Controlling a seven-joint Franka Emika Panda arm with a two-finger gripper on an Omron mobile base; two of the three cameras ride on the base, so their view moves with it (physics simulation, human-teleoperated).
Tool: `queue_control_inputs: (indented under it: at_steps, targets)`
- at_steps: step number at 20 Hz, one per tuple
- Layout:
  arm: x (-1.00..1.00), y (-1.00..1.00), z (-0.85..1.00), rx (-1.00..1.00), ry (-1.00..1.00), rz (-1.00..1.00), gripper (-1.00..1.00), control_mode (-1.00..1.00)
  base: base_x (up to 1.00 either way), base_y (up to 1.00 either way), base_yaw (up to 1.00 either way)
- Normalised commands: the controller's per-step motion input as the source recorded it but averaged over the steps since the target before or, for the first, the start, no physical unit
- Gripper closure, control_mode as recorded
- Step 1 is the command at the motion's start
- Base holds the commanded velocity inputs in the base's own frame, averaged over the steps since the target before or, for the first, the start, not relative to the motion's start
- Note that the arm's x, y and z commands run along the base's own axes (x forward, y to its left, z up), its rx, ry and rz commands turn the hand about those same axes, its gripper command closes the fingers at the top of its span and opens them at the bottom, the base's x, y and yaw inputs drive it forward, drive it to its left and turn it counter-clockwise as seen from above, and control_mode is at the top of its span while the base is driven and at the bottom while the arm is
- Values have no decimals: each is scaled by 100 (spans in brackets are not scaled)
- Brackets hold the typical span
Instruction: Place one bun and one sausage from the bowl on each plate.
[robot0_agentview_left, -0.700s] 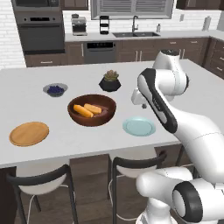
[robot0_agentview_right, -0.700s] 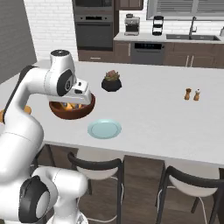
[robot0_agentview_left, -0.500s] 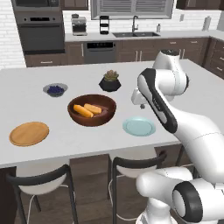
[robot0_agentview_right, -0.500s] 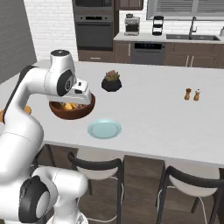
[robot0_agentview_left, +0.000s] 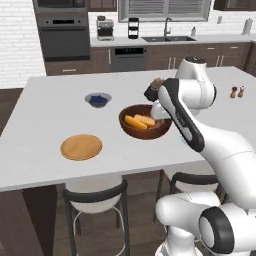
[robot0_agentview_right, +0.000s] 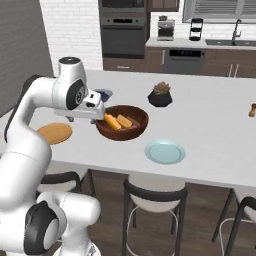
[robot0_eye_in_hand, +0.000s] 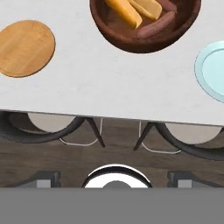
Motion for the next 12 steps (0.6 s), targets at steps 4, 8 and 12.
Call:
queue_control_inputs:
  at_steps: [4,8,12]
  targets:
    - [0,0,0,0,0,0,-100,100,27,39,0]
    - [0,0,0,0,0,0,-100,100,97,0,0]
    - [0,0,0,0,0,0,-100,100,100,-9,-3]
